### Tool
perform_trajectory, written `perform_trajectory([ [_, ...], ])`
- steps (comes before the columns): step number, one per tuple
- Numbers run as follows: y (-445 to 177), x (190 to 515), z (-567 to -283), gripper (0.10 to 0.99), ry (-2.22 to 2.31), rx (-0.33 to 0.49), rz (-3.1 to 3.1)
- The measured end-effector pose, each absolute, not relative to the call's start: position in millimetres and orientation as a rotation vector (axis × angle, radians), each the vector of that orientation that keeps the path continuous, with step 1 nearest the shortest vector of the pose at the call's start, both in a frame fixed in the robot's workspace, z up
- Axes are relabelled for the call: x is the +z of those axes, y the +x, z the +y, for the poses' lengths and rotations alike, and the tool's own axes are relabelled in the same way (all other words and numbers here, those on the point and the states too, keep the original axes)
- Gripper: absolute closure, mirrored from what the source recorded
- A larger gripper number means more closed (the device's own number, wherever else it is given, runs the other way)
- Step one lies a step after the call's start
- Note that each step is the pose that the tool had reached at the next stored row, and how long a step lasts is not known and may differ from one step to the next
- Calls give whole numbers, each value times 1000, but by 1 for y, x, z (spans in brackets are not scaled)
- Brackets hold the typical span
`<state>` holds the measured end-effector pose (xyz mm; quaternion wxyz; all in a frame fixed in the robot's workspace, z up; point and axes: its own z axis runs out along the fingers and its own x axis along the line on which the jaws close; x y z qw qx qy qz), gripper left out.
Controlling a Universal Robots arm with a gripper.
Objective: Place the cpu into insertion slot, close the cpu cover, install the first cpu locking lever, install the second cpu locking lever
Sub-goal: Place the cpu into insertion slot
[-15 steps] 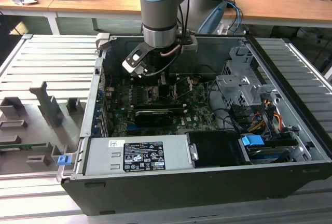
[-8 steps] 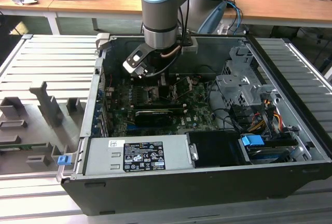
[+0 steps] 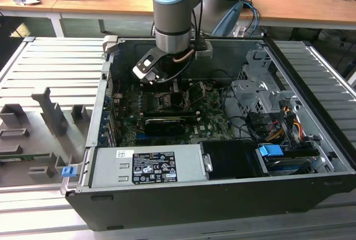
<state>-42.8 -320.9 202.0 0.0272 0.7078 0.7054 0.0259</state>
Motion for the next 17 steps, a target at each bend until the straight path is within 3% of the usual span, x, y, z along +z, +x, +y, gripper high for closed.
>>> perform_trajectory([
  [13, -43, 199, -318, 549, 2183, 79, 2181],
  [15, -43, 199, -318, 471, 2183, 80, 2181],
  [17, -43, 199, -318, 471, 2183, 80, 2181],
])
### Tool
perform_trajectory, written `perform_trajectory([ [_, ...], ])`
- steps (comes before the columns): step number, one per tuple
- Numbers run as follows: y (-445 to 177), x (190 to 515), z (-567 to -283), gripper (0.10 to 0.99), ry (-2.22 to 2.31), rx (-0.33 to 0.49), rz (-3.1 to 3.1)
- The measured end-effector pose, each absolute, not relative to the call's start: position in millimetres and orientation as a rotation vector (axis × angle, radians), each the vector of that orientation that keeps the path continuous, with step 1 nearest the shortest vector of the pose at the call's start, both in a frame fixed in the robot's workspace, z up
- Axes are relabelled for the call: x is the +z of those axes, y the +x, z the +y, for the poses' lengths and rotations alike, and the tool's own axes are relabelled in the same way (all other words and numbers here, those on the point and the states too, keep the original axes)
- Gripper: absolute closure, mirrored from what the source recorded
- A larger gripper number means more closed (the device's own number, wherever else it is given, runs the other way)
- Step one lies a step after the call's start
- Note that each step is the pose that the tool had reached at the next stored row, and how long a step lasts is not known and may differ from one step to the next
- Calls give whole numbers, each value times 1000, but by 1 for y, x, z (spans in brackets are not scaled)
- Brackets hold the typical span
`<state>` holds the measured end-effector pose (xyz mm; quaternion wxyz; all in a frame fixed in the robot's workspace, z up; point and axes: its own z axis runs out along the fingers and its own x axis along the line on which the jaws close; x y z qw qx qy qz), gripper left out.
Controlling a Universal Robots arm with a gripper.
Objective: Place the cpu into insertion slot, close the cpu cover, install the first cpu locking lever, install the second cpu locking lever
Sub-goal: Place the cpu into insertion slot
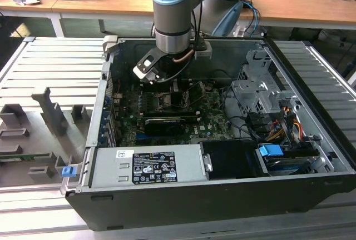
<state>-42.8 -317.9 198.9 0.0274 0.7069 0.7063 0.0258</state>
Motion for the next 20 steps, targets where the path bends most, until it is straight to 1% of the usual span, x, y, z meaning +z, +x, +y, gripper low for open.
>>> perform_trajectory([
  [12, -42, 199, -313, 471, 2183, 83, 2185],
  [18, -42, 208, -314, 471, 2182, 80, 2184],
  [19, -42, 209, -314, 486, 2182, 79, 2184],
  [20, -42, 209, -314, 553, 2182, 79, 2184],
])
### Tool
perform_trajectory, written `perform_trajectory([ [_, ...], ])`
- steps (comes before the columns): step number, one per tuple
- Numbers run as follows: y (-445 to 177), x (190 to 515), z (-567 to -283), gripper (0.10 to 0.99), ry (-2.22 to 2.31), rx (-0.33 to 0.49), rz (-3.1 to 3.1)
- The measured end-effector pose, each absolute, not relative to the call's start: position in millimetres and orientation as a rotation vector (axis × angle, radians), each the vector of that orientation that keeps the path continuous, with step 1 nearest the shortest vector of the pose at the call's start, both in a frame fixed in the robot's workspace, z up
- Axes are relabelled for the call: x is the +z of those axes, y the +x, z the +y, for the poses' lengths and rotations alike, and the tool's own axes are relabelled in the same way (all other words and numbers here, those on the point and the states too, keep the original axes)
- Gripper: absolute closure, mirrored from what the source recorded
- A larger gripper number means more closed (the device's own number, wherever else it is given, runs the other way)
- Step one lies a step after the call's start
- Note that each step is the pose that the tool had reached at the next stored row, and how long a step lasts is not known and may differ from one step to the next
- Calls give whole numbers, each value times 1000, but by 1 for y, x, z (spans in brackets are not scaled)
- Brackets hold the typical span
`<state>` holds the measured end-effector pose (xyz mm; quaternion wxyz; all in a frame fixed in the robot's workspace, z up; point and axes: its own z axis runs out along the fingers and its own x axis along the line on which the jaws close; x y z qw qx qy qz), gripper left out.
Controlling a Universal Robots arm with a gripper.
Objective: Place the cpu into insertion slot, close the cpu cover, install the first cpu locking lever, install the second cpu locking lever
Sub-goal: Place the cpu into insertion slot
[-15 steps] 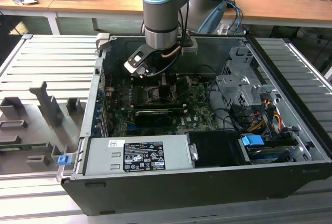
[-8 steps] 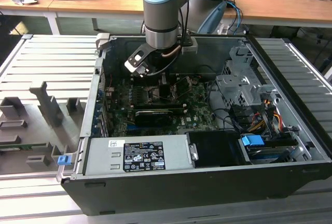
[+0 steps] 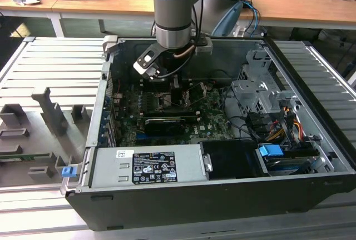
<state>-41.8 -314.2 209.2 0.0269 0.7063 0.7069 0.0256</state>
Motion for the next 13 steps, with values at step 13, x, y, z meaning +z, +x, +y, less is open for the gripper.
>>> perform_trajectory([
  [13, -42, 214, -315, 980, 2181, 79, 2184],
])
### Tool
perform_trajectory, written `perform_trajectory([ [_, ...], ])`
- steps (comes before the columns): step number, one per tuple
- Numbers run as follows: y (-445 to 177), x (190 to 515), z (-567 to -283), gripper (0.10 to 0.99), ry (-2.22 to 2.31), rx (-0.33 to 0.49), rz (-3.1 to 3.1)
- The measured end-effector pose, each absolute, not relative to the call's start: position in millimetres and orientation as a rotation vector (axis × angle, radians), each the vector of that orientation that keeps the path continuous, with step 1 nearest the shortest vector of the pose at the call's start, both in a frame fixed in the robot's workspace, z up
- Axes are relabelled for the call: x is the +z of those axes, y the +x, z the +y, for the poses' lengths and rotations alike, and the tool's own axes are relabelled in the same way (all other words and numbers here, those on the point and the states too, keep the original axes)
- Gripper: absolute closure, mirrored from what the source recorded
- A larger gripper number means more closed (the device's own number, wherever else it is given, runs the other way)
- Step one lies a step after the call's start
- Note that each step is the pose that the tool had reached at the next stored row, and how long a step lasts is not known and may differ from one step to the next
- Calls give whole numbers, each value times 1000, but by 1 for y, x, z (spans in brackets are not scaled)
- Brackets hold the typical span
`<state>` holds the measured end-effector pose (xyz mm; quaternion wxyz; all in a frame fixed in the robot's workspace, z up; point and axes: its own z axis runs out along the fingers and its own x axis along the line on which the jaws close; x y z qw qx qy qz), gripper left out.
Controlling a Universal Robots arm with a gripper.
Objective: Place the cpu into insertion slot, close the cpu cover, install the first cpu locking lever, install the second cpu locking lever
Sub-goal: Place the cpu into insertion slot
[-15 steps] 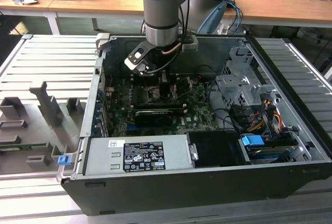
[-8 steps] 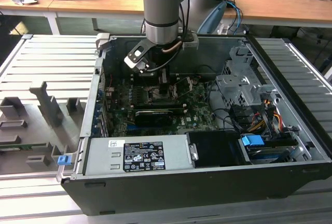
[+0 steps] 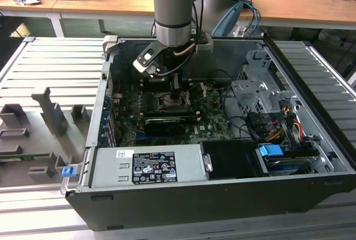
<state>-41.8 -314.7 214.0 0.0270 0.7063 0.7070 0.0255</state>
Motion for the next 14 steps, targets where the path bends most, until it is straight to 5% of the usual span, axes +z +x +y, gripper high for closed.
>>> perform_trajectory([
  [14, -42, 216, -315, 980, 2182, 79, 2184],
])
